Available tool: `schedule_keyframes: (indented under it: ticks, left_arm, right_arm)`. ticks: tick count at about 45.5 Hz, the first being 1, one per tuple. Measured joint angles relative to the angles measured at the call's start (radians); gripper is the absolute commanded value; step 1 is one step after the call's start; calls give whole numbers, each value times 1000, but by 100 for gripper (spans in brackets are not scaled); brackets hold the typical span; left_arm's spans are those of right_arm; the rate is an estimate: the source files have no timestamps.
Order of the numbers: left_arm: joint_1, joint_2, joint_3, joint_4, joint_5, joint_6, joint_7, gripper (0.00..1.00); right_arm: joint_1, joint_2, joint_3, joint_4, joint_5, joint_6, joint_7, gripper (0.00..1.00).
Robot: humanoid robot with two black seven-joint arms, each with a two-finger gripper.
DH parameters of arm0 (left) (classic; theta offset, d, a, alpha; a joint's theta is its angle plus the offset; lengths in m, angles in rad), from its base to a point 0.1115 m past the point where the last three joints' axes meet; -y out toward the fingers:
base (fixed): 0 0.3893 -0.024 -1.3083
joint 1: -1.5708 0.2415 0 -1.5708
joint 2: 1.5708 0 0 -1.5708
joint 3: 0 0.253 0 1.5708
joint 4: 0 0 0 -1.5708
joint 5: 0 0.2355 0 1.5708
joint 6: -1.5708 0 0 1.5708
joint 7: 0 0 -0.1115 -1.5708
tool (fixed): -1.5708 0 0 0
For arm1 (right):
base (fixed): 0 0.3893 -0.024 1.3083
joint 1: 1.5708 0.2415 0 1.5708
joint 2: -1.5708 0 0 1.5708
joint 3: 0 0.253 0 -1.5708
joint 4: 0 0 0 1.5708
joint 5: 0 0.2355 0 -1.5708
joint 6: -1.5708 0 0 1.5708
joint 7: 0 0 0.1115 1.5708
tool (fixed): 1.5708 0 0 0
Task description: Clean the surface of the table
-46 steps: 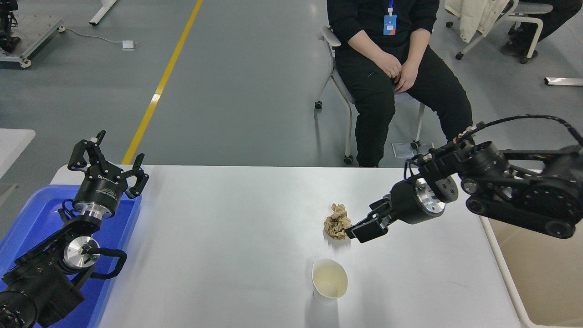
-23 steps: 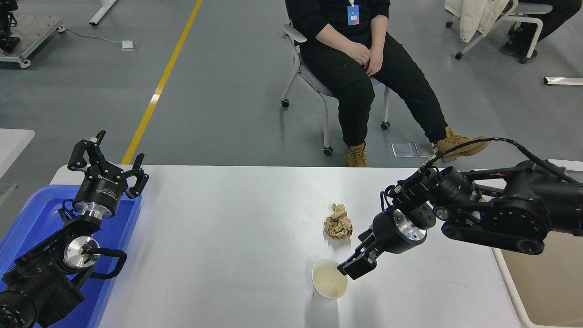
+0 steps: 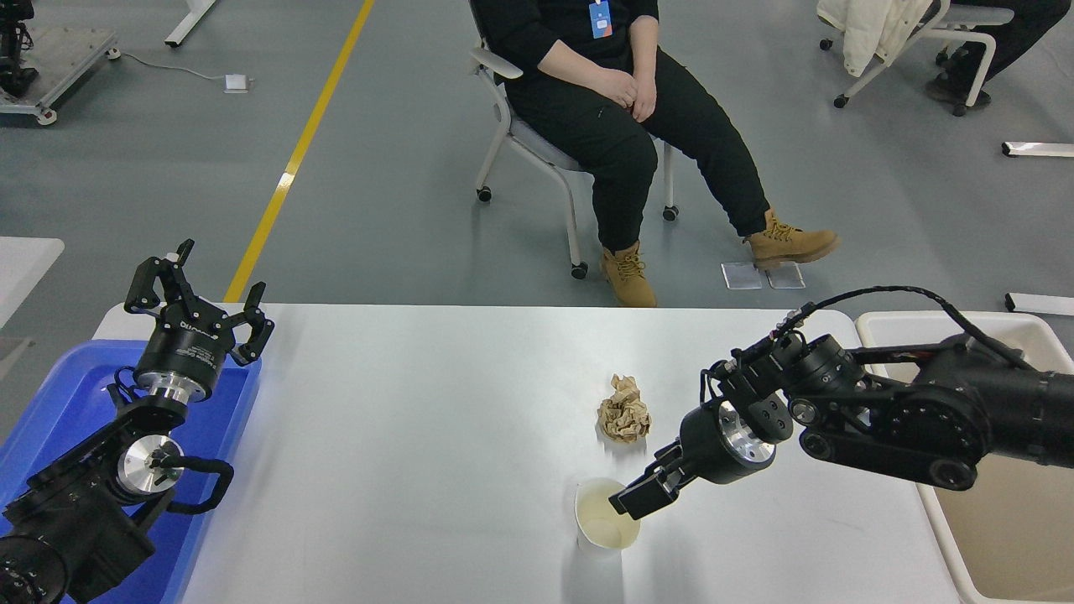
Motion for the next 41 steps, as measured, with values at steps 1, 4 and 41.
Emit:
schedule_keyframes:
  ticks: [1,4,41]
  left_arm:
    - [0,0,0,0,0,0,0,100]
    - [0,0,0,0,0,0,0,100]
    - [0,0,0,0,0,0,0,100]
  right_arm:
    - [-3,2,1,-3,3,0,-3,99]
    - [-13,8,3,-10,11,-3,-11,99]
    - [-77,38,10,-51,18,-37,-29,86]
